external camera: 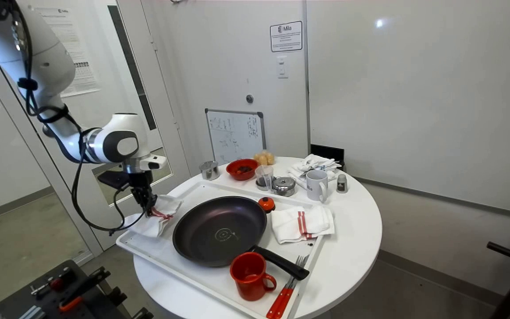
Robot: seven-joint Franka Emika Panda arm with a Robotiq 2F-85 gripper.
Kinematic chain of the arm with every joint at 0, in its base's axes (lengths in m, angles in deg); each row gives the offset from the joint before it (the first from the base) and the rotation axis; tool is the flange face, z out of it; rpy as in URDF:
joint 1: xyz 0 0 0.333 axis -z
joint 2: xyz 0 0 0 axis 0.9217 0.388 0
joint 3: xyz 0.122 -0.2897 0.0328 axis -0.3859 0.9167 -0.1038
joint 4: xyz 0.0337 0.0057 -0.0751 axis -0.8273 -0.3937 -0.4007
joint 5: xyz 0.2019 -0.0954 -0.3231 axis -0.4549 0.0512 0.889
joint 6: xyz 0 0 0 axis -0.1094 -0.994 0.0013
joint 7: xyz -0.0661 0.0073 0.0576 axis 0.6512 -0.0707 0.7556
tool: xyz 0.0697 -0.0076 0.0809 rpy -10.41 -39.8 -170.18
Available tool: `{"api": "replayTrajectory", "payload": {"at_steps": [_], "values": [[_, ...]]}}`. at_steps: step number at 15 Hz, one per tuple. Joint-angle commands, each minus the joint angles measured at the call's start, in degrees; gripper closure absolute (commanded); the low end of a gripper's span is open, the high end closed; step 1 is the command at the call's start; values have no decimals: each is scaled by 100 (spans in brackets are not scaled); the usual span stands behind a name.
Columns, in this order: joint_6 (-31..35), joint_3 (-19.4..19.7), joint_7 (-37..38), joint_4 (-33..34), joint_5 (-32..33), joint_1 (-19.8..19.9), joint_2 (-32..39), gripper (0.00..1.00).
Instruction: Move the towel from left to right.
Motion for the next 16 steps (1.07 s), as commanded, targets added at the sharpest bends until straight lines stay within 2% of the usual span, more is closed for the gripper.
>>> {"api": "replayTrajectory", "payload": {"at_steps": [1,9,16], "values": [[70,97,354,-490,299,-86,-629,97],[309,264,632,-1305,505,228,-1350,97],[511,445,476,-1996,396,856,-1692,97]]}}
